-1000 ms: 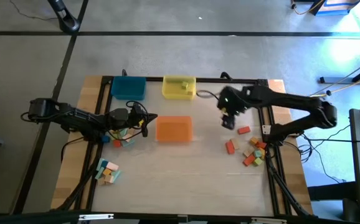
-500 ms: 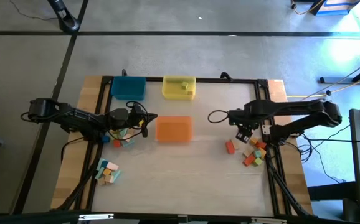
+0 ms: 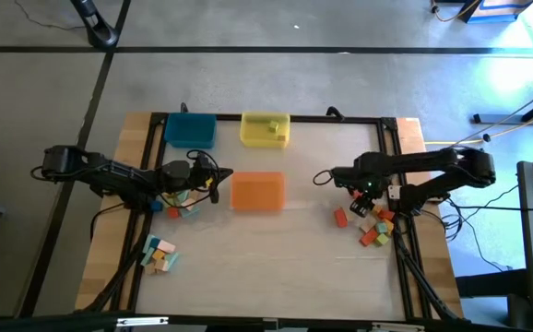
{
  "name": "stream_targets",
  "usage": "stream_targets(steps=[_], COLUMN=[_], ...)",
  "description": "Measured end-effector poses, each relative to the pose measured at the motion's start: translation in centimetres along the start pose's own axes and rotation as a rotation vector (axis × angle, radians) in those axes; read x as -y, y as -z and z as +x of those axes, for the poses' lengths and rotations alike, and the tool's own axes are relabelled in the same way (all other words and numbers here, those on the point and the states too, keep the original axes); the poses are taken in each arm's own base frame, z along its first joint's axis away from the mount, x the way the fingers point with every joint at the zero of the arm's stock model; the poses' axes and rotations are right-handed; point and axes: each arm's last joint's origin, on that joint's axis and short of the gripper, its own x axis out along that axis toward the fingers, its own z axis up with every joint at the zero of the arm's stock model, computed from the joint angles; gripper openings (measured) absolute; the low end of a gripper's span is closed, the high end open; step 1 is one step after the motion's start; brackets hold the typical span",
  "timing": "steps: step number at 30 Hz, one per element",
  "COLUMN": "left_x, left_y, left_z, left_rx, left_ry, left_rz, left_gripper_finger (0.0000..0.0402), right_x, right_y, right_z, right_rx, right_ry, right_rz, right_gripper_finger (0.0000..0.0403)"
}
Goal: Sort blocks by size
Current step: Put the yellow square block into the yellow bin
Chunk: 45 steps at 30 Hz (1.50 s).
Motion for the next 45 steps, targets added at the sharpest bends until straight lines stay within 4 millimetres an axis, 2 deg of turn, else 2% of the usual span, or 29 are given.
stream_targets(steps=[16, 25, 28, 34, 40, 45], left_x=[0.0, 0.0, 0.0, 0.0, 0.0, 0.0], left_y=[0.0, 0.0, 0.0, 0.0, 0.0, 0.0], left_z=[0.0, 0.0, 0.0, 0.0, 0.0, 0.0], left_rx=[-0.002, -0.002, -0.002, -0.002, -0.001, -0.001], left_ry=[0.0, 0.0, 0.0, 0.0, 0.0, 0.0], left_rz=[0.003, 0.004, 0.004, 0.004, 0.004, 0.004], left_gripper_finger=[0.0004, 0.0004, 0.0004, 0.0004, 0.0004, 0.0004], right_x=[-1.3, -1.9, -1.9, -1.9, -1.8, -1.9], right_y=[-2.9, -3.9, -3.9, -3.8, -3.6, -3.9], right_z=[3.9, 5.1, 5.2, 5.1, 4.7, 3.0], right_rx=[-0.278, -0.282, -0.296, -0.31, -0.351, -0.353], right_ry=[0.076, 0.053, 0.043, 0.033, 0.053, 0.105], right_rz=[-0.095, -0.167, -0.167, -0.194, -0.235, -0.246], right_gripper_finger=[0.0225, 0.0221, 0.0199, 0.0125, 0.0125, 0.0138])
